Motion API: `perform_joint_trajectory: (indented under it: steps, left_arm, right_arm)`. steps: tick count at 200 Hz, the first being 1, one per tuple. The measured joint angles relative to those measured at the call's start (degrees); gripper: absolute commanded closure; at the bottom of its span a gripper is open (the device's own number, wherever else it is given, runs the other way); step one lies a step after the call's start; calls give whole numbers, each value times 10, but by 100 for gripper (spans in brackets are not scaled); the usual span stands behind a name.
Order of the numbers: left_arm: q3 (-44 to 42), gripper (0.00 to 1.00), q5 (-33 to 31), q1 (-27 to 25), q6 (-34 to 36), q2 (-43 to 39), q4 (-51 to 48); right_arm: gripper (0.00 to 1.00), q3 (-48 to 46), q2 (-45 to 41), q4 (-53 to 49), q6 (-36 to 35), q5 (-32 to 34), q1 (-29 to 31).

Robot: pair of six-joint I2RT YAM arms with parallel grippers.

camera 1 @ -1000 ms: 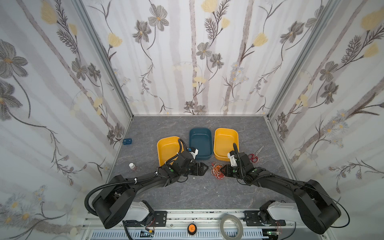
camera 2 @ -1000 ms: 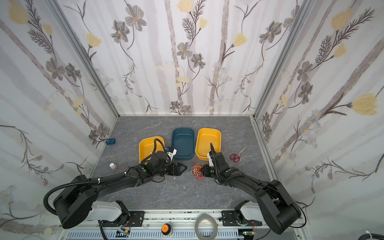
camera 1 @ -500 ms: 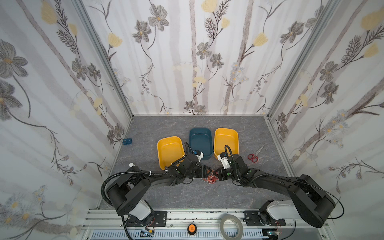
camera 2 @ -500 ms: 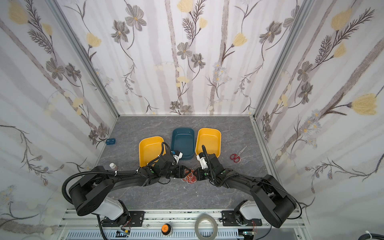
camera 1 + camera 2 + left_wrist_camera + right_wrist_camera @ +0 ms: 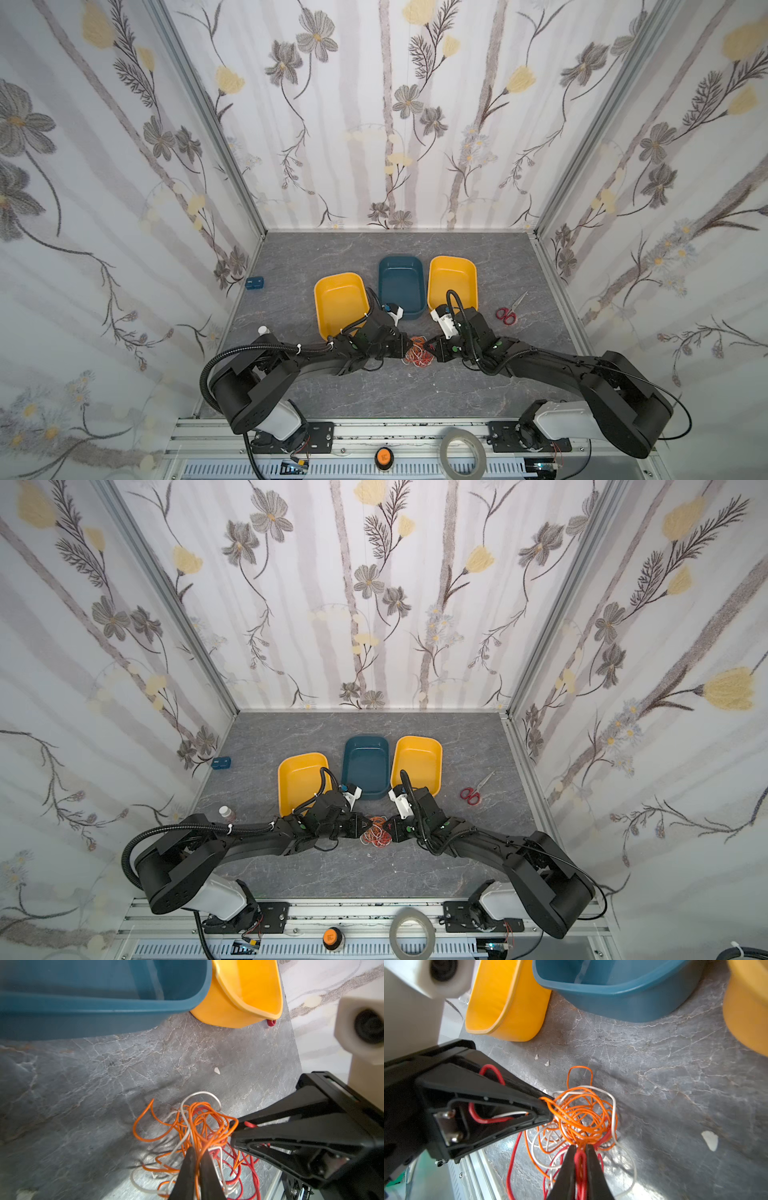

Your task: Untangle the cables

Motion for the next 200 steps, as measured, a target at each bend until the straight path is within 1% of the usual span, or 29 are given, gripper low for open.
perform_joint_trajectory:
  steps: [17,25,42,46,81,98,105,108,118,120,147,164,176,184,200]
  left_arm:
    - [0,100,0,0,0,-9,-5]
    - [0,100,0,0,3,-15,-7]
    - [-2,100,-2,0,2,-28,-10]
    - [-2,100,-2,0,3,-31,-12]
    - [-2,99,-17,0,13,-51,-39]
    - [-2,93,-27,0,15,-58,-51]
    - [-2,86,-30,0,15,-60,-54]
    - [-2,83,-31,0,15,-60,-56]
    - [-2,75,-31,0,16,-61,-60]
    - [-2,73,-31,0,15,-61,-61]
    - [-2,60,-29,4,15,-64,-74]
    - [-1,55,-24,7,15,-75,-77]
    - [3,54,-17,11,15,-86,-86]
    - [4,53,-16,14,16,-95,-93]
    - [5,52,-15,24,17,-120,-110]
  right_arm:
    - [84,0,-7,-17,-2,17,1]
    - [82,0,-10,-25,-2,26,2]
    - [70,5,-14,-48,-3,54,2]
    - [69,6,-14,-53,-3,59,2]
    - [68,9,-28,-84,-13,86,6]
    - [67,12,-36,-96,-17,96,8]
    - [66,14,-40,-103,-19,100,9]
    - [63,16,-42,-106,-19,101,9]
    - [61,19,-49,-117,-24,104,12]
    - [59,20,-50,-120,-26,105,13]
    - [57,35,-73,-157,-42,130,30]
    - [54,45,-93,-177,-52,143,42]
    - [53,51,-108,-189,-59,148,51]
    - [53,54,-116,-196,-63,166,63]
    - [53,65,-123,-207,-73,164,84]
